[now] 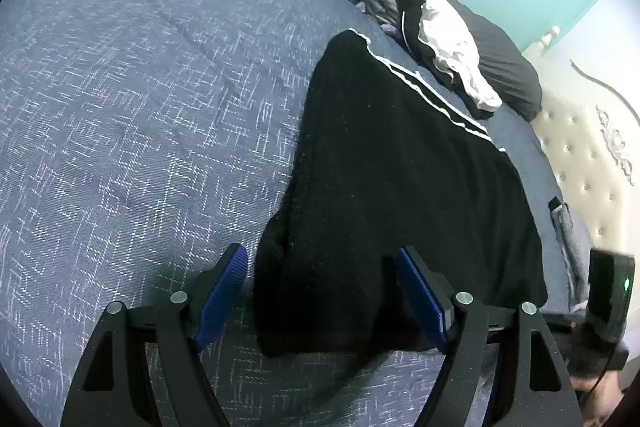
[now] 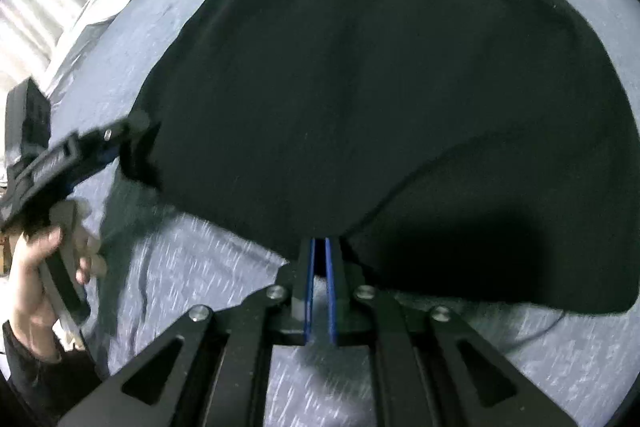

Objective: Fold clothes
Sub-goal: 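Smooth the top of the folded sweatshirt with the right gripper, then grasp the folded edge of the black sweatshirt with the left gripper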

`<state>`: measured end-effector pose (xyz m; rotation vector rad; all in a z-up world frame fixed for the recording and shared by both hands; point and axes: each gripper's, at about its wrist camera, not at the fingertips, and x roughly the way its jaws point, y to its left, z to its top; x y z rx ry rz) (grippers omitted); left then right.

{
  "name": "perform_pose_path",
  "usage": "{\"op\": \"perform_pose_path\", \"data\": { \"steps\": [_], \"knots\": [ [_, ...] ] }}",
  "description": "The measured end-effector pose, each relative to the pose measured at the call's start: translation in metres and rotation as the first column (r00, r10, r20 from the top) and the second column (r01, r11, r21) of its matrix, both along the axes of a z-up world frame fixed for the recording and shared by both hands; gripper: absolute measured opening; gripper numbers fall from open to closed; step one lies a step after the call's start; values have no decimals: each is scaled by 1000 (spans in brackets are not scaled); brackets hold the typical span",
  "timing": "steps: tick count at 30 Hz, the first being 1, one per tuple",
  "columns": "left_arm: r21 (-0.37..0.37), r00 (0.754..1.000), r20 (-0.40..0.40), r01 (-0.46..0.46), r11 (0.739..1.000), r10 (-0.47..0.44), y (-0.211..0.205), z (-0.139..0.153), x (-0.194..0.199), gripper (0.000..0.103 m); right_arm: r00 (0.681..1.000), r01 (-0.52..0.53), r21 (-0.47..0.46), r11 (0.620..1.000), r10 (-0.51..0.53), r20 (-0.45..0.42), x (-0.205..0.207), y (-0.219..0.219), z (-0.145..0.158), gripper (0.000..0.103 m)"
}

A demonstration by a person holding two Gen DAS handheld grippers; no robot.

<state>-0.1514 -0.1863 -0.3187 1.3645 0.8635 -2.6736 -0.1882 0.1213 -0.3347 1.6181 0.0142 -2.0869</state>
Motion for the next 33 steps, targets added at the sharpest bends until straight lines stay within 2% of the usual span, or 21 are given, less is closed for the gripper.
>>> {"op": "perform_pose_path", "data": {
  "steps": [6, 10, 13, 18, 21, 27, 33],
  "knots": [
    [13, 1000, 6, 6, 1000, -6, -1, -1, 5, 80, 991, 112, -118, 987, -120, -61, 11, 42, 18, 4],
    [41, 1000, 9, 2, 999, -2, -5, -3, 11, 80, 974, 199, -209, 958, -217, -67, 2, 52, 12, 4],
    [55, 1000, 16, -2, 998, 2, -5, -6, 14, 80, 966, 232, -246, 941, -252, -53, -9, 56, 6, 4],
    [46, 1000, 18, 7, 999, -8, 0, -7, 12, 80, 962, 221, -216, 951, -249, -114, -27, 44, 9, 4],
    [32, 1000, 24, 18, 999, -19, 4, -9, 10, 80, 959, 248, -187, 950, -268, -90, -36, 51, -1, 3],
    [32, 1000, 26, 15, 999, -16, 2, -10, 10, 80, 962, 250, -171, 953, -264, -67, -9, 62, -12, 2],
    [31, 999, 30, 12, 999, -13, 2, -11, 12, 80, 945, 276, -216, 936, -305, -114, -10, 71, 7, 2]
  ]
}}
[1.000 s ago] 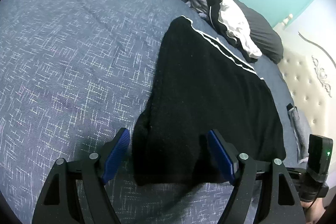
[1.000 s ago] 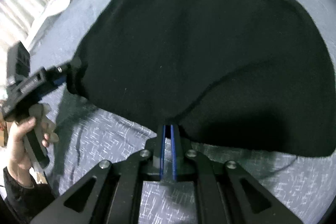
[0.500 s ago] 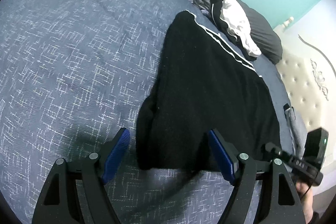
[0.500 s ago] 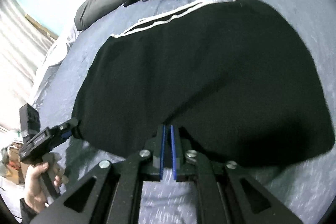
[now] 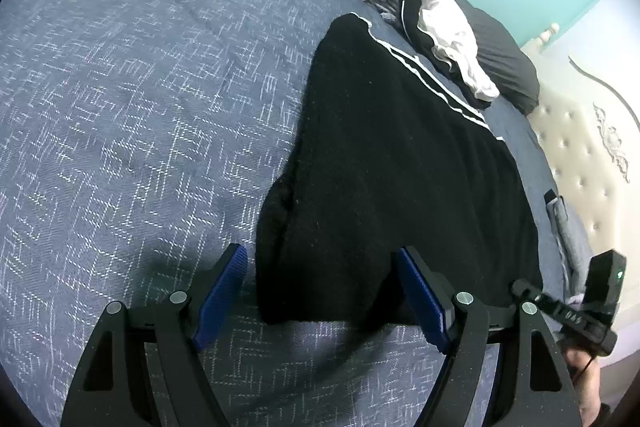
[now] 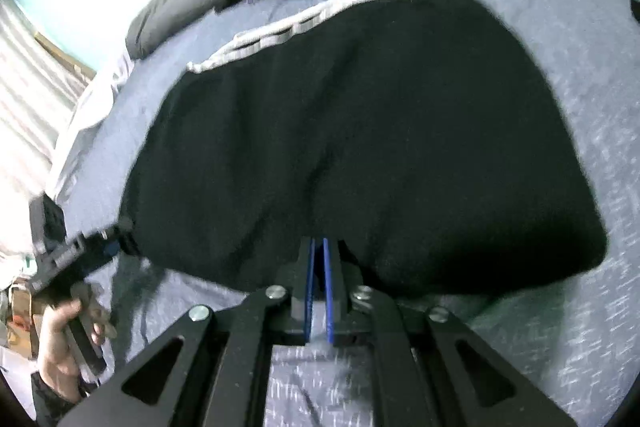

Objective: Fold clothes
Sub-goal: 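Grasp the folded edge of the black sweatshirt with the left gripper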

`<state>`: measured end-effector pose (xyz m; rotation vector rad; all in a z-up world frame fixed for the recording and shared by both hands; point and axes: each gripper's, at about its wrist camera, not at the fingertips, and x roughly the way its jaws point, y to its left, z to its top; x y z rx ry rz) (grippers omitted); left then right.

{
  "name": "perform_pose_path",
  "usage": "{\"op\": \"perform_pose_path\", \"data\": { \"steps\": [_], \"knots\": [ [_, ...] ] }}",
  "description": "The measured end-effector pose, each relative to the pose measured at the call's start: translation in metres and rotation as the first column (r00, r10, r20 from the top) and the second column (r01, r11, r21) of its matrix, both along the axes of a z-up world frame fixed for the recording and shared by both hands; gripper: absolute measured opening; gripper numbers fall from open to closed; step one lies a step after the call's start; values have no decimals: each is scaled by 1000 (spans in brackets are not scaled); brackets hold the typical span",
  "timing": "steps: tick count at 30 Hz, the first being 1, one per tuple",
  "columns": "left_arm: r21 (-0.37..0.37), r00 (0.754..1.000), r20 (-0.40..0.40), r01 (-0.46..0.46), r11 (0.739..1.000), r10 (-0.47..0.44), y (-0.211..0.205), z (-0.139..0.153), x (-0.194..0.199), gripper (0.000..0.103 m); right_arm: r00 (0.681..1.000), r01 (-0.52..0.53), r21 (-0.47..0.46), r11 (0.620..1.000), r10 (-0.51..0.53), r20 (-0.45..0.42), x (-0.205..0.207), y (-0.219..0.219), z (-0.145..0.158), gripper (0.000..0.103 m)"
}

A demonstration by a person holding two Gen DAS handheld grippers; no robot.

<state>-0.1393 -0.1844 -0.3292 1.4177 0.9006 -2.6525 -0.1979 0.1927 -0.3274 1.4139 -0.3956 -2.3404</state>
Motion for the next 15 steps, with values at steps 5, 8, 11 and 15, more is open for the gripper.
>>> {"op": "perform_pose_path", "data": {
  "steps": [5, 8, 11, 15],
  "knots": [
    [45, 1000, 8, -14, 999, 14, -3, -3, 4, 80, 998, 59, -71, 996, -59, -8, 2, 11, -2, 3],
    [70, 999, 17, -30, 997, 29, -6, -5, 8, 80, 997, 68, -102, 992, -72, -41, 12, 15, -4, 3],
    [87, 999, 21, -47, 995, 45, -6, -8, 11, 80, 996, 58, -118, 991, -66, -65, 19, 16, -5, 3],
    [148, 997, 19, -81, 986, 78, -5, -13, 15, 80, 996, 37, -135, 990, -48, -76, 17, 20, -4, 3]
  ]
}}
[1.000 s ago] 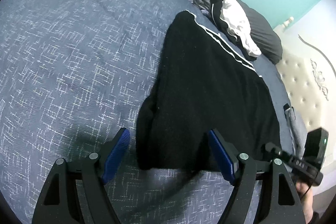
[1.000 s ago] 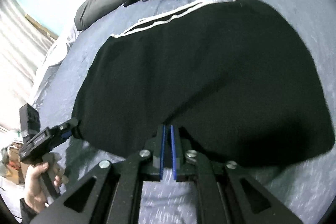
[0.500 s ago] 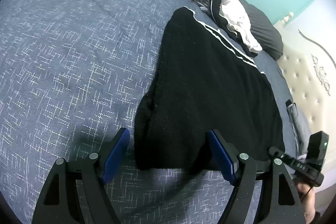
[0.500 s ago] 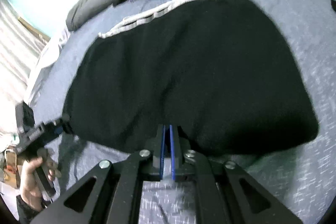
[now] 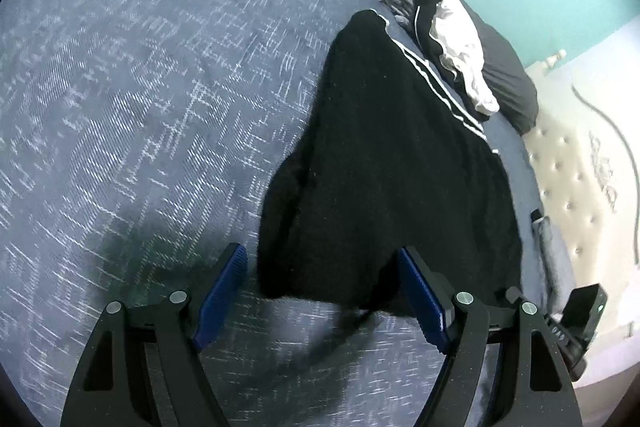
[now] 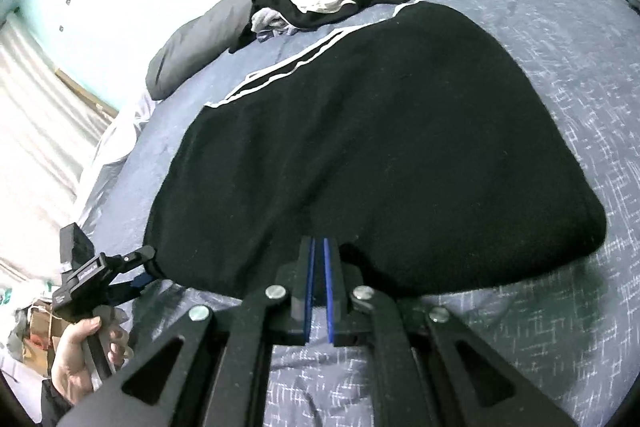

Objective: Fold clothes
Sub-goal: 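Grasp the folded edge of the black sweatshirt with the left gripper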

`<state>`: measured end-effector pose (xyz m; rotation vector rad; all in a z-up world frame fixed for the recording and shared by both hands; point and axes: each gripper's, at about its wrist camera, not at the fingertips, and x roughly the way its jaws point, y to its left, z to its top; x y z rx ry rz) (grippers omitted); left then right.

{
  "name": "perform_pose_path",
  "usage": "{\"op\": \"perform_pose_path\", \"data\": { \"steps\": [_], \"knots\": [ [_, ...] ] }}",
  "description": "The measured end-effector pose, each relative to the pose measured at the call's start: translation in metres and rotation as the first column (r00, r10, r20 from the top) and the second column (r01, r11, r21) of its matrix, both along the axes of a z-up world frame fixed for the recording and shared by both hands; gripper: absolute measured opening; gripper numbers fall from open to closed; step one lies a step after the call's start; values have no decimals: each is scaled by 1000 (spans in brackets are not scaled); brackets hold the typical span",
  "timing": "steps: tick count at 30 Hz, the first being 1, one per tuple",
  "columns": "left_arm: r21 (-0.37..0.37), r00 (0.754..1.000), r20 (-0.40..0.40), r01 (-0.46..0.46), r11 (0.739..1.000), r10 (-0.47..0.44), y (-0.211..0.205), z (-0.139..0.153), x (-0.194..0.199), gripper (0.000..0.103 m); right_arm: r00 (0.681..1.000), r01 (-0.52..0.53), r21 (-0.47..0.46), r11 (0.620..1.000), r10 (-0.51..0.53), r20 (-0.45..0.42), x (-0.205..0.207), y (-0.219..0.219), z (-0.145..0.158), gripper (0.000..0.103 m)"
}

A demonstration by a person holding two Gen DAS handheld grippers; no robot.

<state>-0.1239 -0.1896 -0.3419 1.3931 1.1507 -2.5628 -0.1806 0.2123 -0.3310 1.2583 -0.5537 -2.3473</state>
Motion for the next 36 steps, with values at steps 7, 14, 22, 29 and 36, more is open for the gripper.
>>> {"op": "perform_pose_path", "data": {
  "steps": [7, 14, 22, 29, 36],
  "knots": [
    [39, 1000, 1, -31, 999, 31, 6, 1, 11, 80, 1000, 30, -41, 999, -30, -7, -4, 18, 2, 3],
    [75, 997, -28, -77, 994, 79, 4, -4, 10, 80, 999, 29, -73, 997, -30, -12, -1, 22, 6, 3],
    [94, 994, -45, -96, 991, 101, 4, -7, 4, 53, 999, 45, -89, 995, -46, -6, 1, 29, 5, 3],
    [164, 989, -78, -109, 980, 123, 4, -12, 2, 31, 998, 63, -107, 992, -62, 9, 1, 37, 2, 3],
    [57, 983, -155, -86, 995, 94, 17, 19, 1, 23, 997, 78, -124, 989, -77, 13, 1, 45, 2, 3]
  ]
}}
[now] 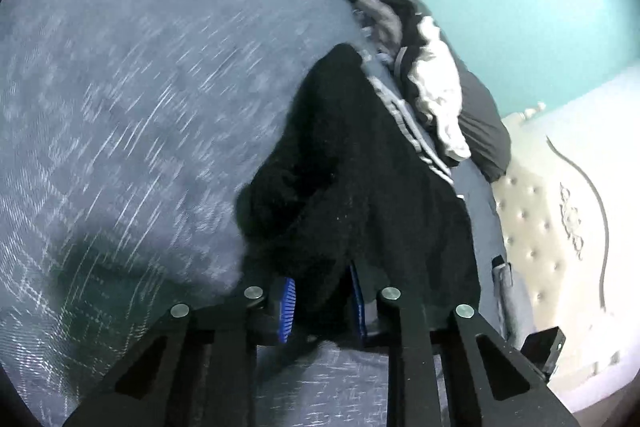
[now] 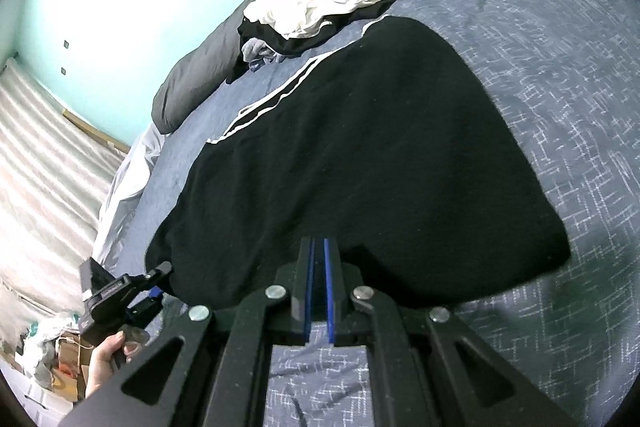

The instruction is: Fold clothes

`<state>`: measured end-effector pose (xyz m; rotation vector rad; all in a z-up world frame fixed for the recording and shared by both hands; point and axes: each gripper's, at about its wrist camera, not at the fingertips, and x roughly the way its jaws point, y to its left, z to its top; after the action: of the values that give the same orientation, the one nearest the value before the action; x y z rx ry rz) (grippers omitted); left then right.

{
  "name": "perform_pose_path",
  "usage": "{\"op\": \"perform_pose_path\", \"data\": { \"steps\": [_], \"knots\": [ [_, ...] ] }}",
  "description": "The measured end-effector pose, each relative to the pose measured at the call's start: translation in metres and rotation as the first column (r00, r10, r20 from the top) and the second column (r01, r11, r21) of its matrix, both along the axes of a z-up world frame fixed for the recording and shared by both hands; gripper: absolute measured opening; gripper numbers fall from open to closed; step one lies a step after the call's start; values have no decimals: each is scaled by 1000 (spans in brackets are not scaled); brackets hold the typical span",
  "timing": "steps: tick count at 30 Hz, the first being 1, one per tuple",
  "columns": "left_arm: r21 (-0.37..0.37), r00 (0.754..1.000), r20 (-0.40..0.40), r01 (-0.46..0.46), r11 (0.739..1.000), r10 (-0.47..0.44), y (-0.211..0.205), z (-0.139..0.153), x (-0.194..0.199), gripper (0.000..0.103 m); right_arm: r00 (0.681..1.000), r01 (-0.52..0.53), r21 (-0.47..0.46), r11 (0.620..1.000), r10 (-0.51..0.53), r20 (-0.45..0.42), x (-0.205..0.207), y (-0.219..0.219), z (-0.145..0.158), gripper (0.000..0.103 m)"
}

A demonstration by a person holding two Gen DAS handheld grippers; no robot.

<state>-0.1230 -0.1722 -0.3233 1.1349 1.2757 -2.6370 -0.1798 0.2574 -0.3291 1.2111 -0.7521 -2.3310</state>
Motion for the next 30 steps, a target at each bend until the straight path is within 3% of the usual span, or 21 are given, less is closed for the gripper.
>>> {"op": "perform_pose_path", "data": {
  "steps": [8, 12, 20, 23, 24, 25, 26, 28, 30],
  "knots": [
    [-57, 993, -100, 61, 997, -67, 28, 47, -13, 17, 999, 39, -27, 999, -39, 0, 1, 22, 1, 3],
    [-102, 984, -129, 111, 989, -124, 61, 75, -32, 17, 998, 65, -46, 997, -65, 7, 1, 40, 0, 3],
    [-203, 940, -138, 280, 938, -311, 175, 112, -77, 15, 992, 127, -103, 987, -127, 8, 3, 82, 5, 3],
    [-220, 906, -94, 386, 896, -413, 231, 96, -91, 15, 990, 142, -122, 982, -142, 6, 4, 96, 8, 3],
    [-203, 825, -74, 538, 818, -560, 250, 84, -93, 15, 989, 149, -127, 981, -149, 7, 5, 102, 8, 3],
    [-187, 772, -39, 618, 764, -635, 267, 70, -94, 15, 987, 158, -131, 979, -158, 10, 4, 107, 7, 3],
    [-174, 750, 3, 652, 738, -662, 282, 55, -94, 15, 986, 166, -136, 977, -165, 14, 4, 111, 7, 3],
    [-168, 725, 79, 686, 708, -684, 299, 34, -92, 15, 986, 168, -147, 975, -167, 22, 3, 116, 6, 9],
    [-182, 726, 77, 684, 706, -684, 300, 34, -85, 16, 988, 158, -155, 975, -156, 24, 2, 119, 6, 9]
  ]
}}
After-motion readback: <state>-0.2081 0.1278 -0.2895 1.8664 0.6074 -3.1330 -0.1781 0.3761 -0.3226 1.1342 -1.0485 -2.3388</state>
